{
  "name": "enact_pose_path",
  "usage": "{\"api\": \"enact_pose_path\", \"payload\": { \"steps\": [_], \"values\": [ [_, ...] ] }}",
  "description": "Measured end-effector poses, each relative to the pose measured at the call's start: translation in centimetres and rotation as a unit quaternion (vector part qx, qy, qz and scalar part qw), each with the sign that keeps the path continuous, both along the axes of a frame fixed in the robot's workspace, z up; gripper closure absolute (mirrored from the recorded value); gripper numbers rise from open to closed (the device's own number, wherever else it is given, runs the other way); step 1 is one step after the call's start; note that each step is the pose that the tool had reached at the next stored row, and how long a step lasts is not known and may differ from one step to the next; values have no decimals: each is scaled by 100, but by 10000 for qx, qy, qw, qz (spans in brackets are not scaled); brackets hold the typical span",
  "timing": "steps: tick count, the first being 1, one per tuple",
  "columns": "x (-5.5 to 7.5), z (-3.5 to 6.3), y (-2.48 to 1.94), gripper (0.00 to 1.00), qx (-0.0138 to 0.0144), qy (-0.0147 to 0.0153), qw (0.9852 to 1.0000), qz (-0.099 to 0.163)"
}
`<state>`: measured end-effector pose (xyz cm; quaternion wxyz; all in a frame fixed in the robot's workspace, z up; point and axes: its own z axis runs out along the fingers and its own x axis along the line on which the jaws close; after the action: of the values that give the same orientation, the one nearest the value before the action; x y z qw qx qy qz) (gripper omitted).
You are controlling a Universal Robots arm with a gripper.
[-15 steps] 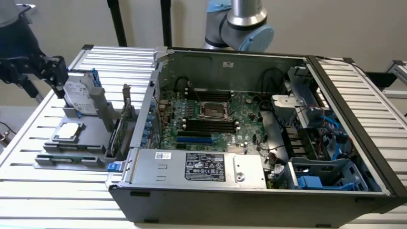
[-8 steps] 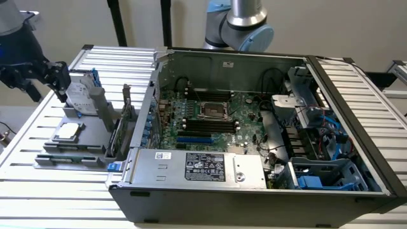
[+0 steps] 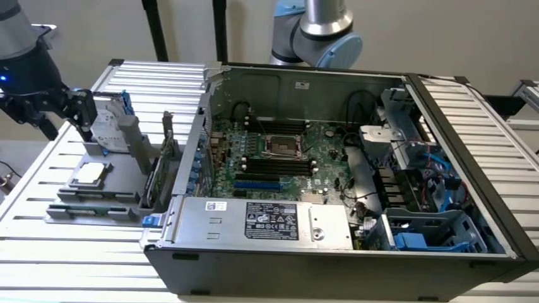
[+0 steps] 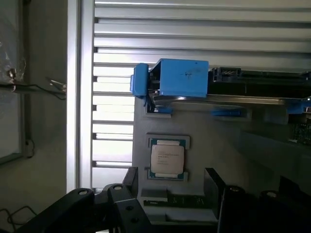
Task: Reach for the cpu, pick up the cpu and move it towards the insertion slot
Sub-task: 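Pick up the cpu and move it towards the insertion slot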
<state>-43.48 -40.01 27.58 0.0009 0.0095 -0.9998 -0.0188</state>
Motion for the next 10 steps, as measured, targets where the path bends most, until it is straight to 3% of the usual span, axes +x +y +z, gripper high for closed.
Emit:
{"api": "enact_pose_path", "payload": {
  "steps": [10],
  "values": [
    [0,-181,-4,35,0,0,10000,0]
  ]
}}
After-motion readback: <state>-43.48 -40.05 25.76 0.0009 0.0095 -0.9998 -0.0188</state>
